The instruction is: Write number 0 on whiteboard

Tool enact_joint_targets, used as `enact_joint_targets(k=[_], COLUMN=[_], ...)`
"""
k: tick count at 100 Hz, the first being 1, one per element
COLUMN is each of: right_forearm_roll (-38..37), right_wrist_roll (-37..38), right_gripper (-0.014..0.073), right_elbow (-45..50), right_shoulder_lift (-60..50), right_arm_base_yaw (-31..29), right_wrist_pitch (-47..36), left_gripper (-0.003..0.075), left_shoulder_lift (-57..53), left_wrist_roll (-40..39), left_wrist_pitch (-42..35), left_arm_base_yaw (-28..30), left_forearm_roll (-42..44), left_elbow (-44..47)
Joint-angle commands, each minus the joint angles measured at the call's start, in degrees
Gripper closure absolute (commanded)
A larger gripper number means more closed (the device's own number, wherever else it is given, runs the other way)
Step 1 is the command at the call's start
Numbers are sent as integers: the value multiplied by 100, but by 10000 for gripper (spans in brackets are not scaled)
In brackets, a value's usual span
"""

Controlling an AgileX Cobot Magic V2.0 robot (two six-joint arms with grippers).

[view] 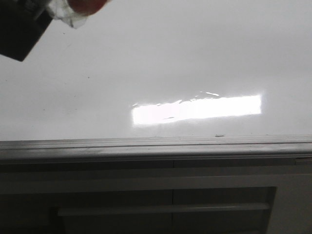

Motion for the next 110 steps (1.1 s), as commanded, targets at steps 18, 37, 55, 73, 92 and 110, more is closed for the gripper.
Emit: enact_joint_targets(k=[18,37,55,73,92,110], right_forearm_roll=[117,117,117,157,233,258], right_wrist_roll=[-149,-149,-149,-149,-149,-149], right_gripper=[200,200,200,204,336,502], right_elbow=[-298,-380,-617,-758,-758,-758], right_shoulder_lift=[792,1378,1786,2022,2196,2241], right_arm_base_yaw=[1228,1746,2033,2074,2074,2074], right_wrist_pitch=[-1304,-1699,-1772,-1713,-1668,-1668], left_gripper=[740,740,740,740,740,740], left_shoulder_lift=[-73,-73,-73,-73,-73,-73], left_wrist_roll=[14,14,14,14,14,14], left_wrist_pitch=[3,49,49,49,49,49], left_arm_base_yaw=[-43,-43,-43,-43,-43,-43], left_forearm_roll=[-199,-199,-199,-199,-199,-221], left_elbow=[-149,-149,-149,-149,-149,-149])
